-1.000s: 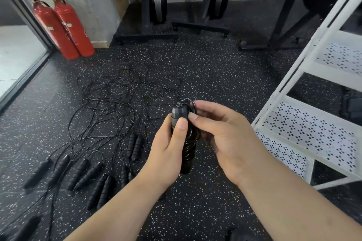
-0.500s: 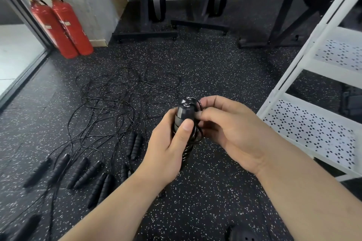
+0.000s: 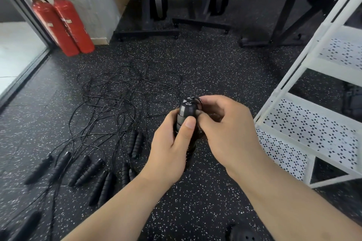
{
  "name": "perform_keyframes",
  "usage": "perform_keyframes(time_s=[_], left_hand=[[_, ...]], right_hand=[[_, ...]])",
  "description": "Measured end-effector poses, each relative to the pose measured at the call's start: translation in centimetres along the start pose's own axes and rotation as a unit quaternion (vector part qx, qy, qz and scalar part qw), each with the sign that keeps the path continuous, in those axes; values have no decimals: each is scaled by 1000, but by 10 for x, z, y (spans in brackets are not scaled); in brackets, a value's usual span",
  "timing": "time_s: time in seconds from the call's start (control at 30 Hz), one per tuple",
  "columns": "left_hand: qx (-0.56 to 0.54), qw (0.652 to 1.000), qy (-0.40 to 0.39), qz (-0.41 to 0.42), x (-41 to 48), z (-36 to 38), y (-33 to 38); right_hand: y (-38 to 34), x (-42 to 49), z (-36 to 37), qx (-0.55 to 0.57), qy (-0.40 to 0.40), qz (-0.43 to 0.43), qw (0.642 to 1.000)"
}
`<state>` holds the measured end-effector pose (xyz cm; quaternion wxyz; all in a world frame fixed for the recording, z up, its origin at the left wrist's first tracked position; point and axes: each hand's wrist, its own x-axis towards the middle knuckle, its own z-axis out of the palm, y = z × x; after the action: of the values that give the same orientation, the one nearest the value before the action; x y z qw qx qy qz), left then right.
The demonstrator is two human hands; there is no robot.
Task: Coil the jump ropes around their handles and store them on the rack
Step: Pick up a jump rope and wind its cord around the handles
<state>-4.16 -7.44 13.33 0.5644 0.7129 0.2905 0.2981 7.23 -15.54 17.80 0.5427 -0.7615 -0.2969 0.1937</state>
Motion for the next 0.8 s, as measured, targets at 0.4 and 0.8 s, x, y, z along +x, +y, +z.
perform_keyframes(time_s=[0.4, 0.8], left_hand=[[-386, 897, -52, -207, 12, -3, 9], [-284, 936, -42, -206, 18, -12, 11]], right_hand=[[-7, 6, -11, 327, -178, 131, 919], [-7, 7, -16, 334, -128, 111, 927]])
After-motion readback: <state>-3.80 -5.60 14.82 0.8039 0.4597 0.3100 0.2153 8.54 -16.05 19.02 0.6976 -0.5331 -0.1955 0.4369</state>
